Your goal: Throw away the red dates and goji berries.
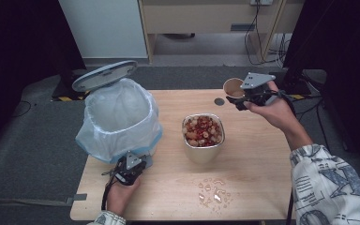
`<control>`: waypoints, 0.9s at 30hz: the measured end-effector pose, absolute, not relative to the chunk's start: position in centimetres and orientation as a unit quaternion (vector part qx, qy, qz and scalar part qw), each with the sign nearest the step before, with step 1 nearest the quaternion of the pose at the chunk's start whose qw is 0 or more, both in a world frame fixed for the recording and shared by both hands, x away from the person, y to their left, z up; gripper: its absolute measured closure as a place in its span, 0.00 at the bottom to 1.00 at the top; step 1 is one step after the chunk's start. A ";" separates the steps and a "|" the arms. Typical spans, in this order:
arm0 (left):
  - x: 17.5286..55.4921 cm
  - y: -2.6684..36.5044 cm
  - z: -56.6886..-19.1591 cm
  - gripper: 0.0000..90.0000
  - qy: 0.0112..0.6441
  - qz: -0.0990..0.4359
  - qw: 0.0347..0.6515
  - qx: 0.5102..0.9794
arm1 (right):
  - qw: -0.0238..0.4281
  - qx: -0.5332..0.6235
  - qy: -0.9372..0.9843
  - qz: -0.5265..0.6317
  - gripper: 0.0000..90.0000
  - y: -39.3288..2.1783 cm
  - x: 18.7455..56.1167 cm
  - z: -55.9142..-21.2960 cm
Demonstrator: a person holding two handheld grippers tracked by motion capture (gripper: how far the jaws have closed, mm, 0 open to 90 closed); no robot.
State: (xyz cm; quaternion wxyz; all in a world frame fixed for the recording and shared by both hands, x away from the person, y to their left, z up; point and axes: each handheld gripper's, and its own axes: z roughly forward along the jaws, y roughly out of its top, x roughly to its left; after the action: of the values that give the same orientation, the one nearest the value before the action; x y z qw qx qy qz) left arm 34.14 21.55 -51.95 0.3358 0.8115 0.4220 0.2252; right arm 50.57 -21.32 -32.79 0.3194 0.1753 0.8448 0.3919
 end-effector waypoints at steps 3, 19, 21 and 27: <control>34.1 21.6 -51.9 1.00 0.422 0.225 0.336 0.811 | 0.312 0.179 0.843 0.400 0.36 -21.3 50.7 -32.8; 34.1 21.5 -51.9 1.00 0.422 0.225 0.336 0.812 | 0.269 0.213 0.833 0.435 0.35 -21.7 50.8 -32.3; 34.1 21.6 -52.0 1.00 0.422 0.225 0.336 0.811 | 0.265 0.217 0.830 0.440 0.35 -21.8 50.8 -32.3; 34.1 21.6 -52.0 1.00 0.422 0.225 0.336 0.811 | 0.237 0.238 0.821 0.462 0.35 -22.3 51.0 -32.1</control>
State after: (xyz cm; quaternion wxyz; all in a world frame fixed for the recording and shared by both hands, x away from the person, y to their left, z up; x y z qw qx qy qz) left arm 34.14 21.55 -51.95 0.3360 0.8114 0.4218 0.2253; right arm 50.97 -22.29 -32.09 0.2372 0.2377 0.8209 0.4619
